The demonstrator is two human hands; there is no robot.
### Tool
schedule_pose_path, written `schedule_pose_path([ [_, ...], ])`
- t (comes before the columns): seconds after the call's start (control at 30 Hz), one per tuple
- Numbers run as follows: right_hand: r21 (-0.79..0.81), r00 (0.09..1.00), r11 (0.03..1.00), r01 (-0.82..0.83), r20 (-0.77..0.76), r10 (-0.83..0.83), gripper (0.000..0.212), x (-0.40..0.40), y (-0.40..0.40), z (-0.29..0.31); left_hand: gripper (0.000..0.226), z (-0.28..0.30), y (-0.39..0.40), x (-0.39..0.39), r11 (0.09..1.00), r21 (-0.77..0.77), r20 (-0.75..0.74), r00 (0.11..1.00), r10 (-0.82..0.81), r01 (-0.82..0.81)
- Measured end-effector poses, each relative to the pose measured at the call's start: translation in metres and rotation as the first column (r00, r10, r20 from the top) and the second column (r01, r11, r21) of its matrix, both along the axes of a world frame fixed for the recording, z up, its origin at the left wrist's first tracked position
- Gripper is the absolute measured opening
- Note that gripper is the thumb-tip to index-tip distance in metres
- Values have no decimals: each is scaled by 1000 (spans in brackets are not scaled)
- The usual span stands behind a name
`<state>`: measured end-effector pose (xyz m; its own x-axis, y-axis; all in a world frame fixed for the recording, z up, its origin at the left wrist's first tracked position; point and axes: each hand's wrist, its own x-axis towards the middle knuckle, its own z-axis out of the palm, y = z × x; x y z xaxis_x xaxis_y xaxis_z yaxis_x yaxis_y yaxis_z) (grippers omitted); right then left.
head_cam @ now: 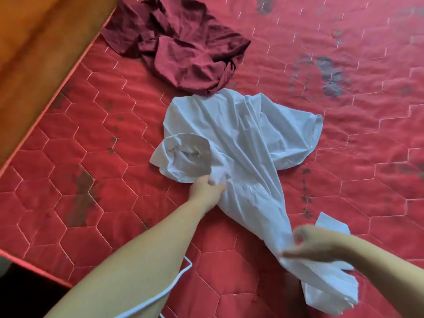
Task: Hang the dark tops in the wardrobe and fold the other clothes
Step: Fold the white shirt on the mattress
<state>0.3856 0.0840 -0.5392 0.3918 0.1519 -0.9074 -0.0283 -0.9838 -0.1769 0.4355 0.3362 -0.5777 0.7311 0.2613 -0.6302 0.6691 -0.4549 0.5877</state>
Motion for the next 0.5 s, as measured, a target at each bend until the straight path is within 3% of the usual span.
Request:
schedule_pose_path([
  [0.03,102,975,987,127,171,-143,56,9,4,1,31,5,-6,-2,992,38,18,993,-117,117],
  [0.1,271,799,925,267,474,-370,53,28,17,5,39,20,-22,-7,952,53,38,952,-305,303],
  [0.13,351,727,881,318,506,-464,50,38,28,8,38,28,-31,-9,927,30,56,925,-376,375],
  [0.2,467,706,780,416,375,-601,49,55,52,13,17,43,-52,-13,868,-50,97,867,-488,494],
  [0.23,481,712,753,449,317,-627,48,61,62,14,16,50,-62,-14,831,-78,125,832,-540,551],
  [0.3,451,717,751,482,289,-634,40,70,72,14,36,61,-73,-18,753,-77,159,754,-638,654],
  [0.4,351,748,823,445,359,-558,30,79,67,12,16,70,-72,-26,595,90,245,561,-791,799],
  [0.5,240,789,899,366,433,-437,33,86,62,11,24,74,-69,-42,431,201,311,360,-880,880],
])
